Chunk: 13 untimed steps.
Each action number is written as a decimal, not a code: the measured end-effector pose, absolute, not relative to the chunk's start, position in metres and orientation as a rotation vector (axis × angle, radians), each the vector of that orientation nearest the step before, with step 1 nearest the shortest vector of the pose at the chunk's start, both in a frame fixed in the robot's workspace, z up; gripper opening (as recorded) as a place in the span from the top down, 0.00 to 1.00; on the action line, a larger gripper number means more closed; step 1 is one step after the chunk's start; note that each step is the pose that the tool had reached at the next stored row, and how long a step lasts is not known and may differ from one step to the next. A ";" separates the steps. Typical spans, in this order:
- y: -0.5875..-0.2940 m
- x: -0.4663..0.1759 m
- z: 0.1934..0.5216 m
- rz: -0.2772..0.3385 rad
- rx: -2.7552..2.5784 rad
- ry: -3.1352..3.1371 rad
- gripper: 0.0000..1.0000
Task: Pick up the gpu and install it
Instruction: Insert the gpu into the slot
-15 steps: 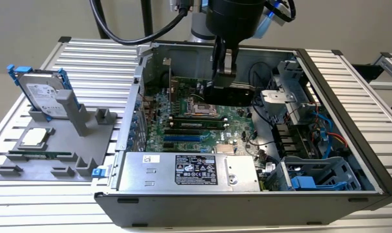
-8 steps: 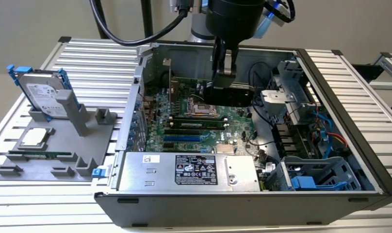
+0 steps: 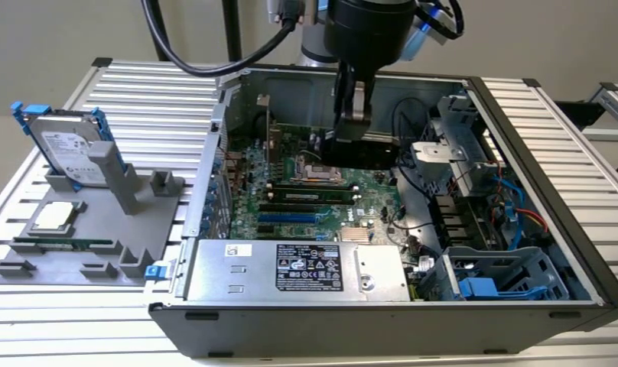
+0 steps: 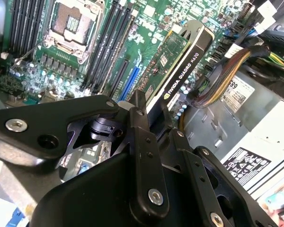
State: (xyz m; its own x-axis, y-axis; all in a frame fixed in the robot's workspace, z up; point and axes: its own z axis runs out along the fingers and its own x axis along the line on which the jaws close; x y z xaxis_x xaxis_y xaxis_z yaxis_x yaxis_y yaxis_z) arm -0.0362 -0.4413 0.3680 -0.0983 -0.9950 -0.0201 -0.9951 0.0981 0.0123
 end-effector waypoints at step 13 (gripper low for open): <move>-0.441 -0.036 0.365 0.035 -2.105 2.323 1.00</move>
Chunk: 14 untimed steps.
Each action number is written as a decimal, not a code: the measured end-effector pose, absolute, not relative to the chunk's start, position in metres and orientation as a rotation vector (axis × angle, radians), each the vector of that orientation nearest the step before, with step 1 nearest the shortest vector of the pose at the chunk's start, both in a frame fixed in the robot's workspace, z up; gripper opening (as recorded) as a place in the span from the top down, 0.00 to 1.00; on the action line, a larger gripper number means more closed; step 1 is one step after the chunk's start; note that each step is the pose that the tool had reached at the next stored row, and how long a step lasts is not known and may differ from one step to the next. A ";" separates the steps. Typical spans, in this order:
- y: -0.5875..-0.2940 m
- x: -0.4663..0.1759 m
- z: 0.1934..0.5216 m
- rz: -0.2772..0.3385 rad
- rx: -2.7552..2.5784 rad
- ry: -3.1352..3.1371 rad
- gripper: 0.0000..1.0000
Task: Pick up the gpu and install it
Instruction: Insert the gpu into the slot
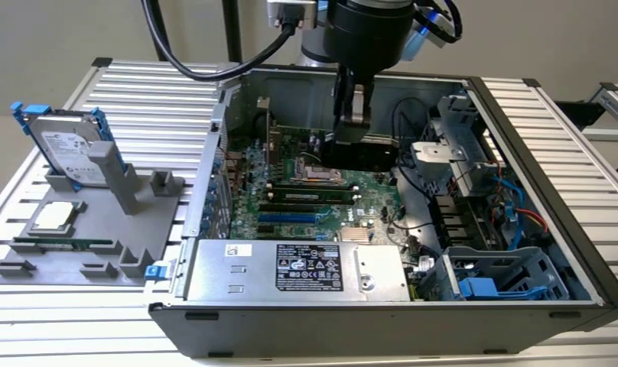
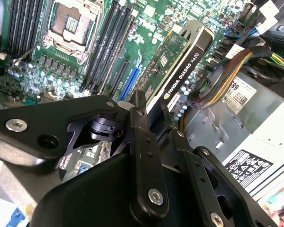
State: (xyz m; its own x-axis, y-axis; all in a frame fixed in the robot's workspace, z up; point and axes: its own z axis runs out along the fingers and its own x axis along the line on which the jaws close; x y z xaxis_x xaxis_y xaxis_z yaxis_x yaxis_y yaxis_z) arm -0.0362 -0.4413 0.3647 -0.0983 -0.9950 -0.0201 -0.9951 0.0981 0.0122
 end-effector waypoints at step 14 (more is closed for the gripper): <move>-0.441 -0.036 0.360 0.035 -2.105 2.323 1.00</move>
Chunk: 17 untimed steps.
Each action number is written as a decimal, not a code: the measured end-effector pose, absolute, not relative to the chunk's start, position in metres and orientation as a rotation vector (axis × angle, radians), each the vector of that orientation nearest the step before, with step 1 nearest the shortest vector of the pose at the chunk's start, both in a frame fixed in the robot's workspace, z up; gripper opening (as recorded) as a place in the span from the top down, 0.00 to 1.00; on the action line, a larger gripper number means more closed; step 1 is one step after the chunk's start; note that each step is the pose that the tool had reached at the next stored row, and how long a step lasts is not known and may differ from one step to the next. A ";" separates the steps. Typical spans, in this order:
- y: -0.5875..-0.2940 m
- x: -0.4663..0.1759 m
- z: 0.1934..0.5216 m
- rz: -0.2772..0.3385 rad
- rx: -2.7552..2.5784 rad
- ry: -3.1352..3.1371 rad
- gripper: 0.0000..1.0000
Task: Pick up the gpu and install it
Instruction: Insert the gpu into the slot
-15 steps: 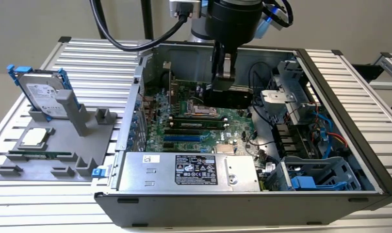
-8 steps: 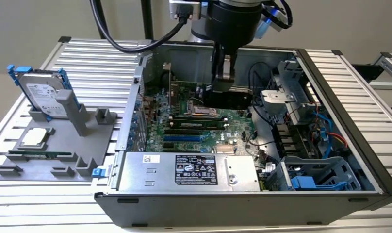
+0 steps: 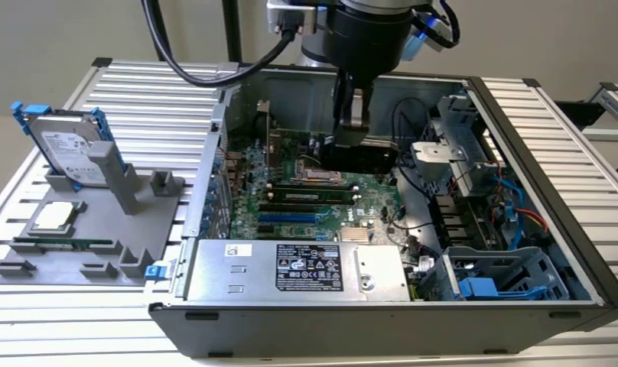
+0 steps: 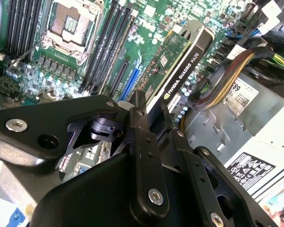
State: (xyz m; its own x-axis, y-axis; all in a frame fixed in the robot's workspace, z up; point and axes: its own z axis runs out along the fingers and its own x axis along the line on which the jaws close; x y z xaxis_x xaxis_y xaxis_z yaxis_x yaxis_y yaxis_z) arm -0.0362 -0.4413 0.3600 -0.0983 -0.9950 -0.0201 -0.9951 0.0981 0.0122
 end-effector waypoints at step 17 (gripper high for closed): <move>-0.441 -0.036 0.356 0.035 -2.105 2.323 1.00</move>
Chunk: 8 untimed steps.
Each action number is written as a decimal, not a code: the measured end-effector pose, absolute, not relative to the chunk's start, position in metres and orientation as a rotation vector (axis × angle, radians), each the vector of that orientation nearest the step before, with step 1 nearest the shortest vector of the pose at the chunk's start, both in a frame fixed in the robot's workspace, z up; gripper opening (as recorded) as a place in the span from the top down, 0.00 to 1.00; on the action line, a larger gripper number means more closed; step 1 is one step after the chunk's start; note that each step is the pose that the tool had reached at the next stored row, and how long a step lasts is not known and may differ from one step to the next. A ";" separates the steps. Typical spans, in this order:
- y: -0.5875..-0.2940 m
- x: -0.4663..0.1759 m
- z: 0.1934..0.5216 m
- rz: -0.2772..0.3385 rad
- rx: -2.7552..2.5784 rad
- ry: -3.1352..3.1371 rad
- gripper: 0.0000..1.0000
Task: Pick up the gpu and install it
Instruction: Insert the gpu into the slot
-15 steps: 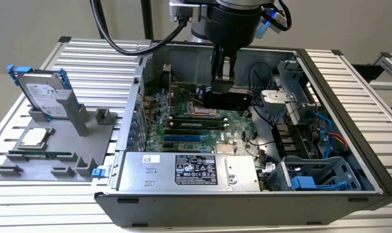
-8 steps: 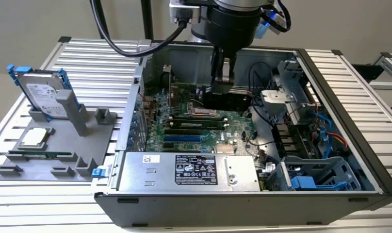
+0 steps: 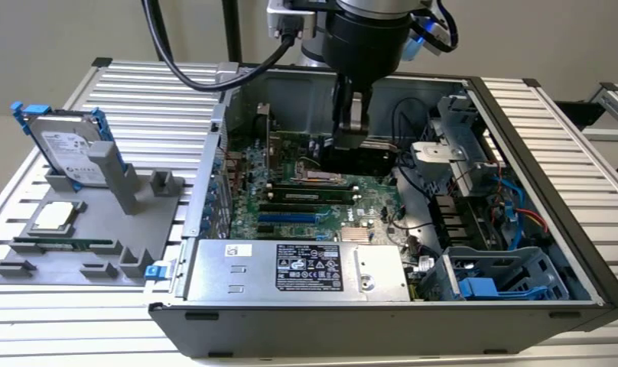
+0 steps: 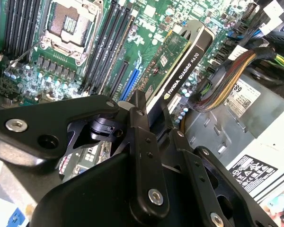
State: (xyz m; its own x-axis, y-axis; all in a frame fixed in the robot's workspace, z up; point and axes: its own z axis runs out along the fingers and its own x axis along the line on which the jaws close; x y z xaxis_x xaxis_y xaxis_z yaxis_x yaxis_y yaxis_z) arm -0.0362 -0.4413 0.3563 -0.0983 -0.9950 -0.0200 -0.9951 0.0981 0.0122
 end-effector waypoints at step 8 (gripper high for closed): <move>-0.441 -0.036 0.354 0.035 -2.105 2.323 1.00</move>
